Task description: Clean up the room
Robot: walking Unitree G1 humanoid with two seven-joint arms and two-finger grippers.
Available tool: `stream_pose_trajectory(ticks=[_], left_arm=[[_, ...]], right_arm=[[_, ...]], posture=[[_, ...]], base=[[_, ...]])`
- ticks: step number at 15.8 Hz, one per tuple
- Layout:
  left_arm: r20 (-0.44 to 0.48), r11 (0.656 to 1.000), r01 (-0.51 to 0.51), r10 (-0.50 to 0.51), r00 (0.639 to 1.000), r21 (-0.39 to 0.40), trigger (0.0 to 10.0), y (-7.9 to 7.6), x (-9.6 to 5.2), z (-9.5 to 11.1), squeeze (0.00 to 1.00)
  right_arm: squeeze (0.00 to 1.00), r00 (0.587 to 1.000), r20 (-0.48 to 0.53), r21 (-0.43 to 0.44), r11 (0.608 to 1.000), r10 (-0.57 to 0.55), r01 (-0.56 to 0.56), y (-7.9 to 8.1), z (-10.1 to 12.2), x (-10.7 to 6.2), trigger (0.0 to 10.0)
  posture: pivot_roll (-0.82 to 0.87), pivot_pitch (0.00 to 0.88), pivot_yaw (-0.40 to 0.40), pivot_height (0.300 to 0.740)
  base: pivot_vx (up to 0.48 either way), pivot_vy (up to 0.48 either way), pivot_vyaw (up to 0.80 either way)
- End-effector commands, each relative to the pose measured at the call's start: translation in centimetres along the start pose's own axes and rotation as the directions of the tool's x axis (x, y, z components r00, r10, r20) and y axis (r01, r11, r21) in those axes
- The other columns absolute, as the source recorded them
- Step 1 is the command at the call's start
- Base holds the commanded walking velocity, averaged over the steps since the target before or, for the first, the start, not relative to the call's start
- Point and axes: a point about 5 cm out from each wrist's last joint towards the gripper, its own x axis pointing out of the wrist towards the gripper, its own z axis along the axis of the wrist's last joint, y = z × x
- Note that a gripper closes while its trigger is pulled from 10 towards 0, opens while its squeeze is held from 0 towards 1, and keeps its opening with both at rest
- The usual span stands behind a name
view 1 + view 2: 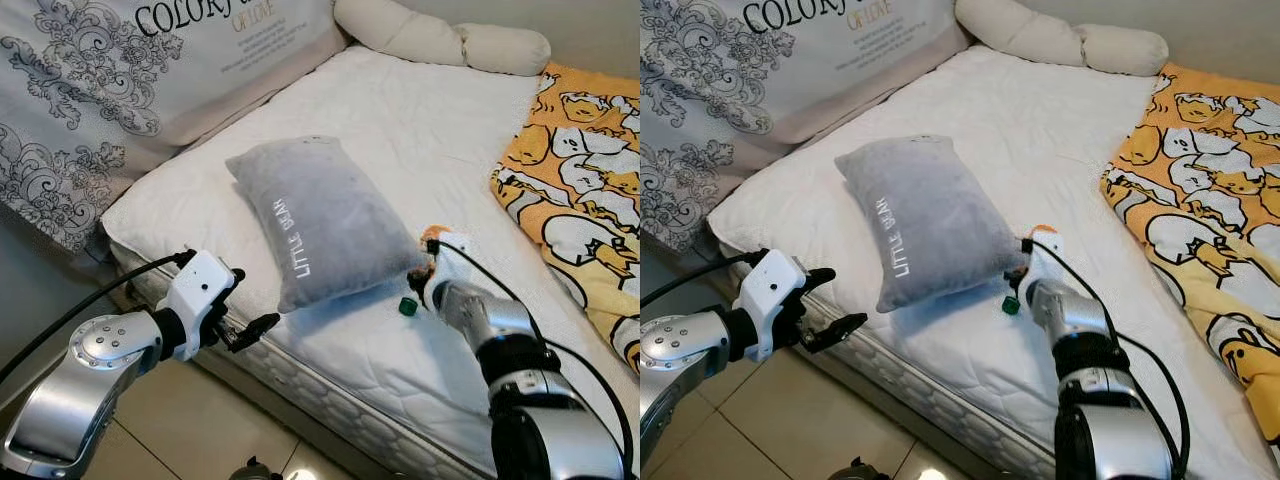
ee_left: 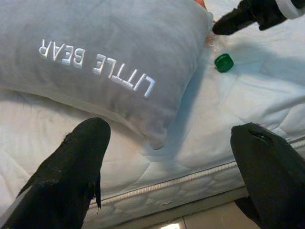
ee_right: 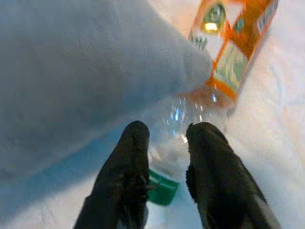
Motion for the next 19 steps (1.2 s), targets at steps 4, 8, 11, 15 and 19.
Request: stream_pose_trajectory(ticks=[4, 8, 11, 15, 19], left_arm=[[-0.018, 1.000, 0.012, -0.012, 1.000, 0.014, 10.0, 0.1, 0.1, -0.1, 0.00], [-0.013, 1.000, 0.002, -0.002, 1.000, 0.013, 10.0, -0.2, -0.2, 0.0, 0.00], [-0.008, 1.000, 0.002, -0.001, 1.000, 0.015, 10.0, -0.6, -0.7, 0.3, 0.00], [-0.021, 1.000, 0.011, -0.011, 1.000, 0.025, 10.0, -1.0, -1.9, 0.9, 0.00], [-0.031, 0.999, 0.024, -0.023, 0.999, 0.037, 10.0, -1.3, -3.1, 1.5, 0.00]], right_arm=[[1.00, 0.999, 0.017, -0.070, 0.997, -0.029, 0.030, 0.2, 1.3, 0.5, 10.0], [1.00, 0.998, 0.041, -0.121, 0.991, -0.048, 0.053, 0.4, 2.5, 0.7, 10.0], [1.00, 0.998, 0.051, -0.121, 0.991, -0.043, 0.049, 0.6, 3.1, 0.7, 10.0], [1.00, 0.994, 0.067, -0.117, 0.989, -0.085, 0.092, 0.8, 3.1, 0.8, 10.0], [0.00, 0.998, 0.049, -0.061, 0.997, -0.047, 0.050, 1.5, 1.8, 1.1, 10.0]], posture=[[0.08, 0.000, 0.029, 0.740], [0.08, 0.000, 0.001, 0.740], [0.10, 0.053, -0.021, 0.740], [0.13, 0.177, -0.027, 0.740], [0.19, 0.272, -0.032, 0.740]], base=[[0.000, 0.000, 0.00], [0.000, 0.000, 0.00], [0.000, 0.000, 0.00], [0.000, 0.000, 0.00], [0.000, 0.000, 0.00]])
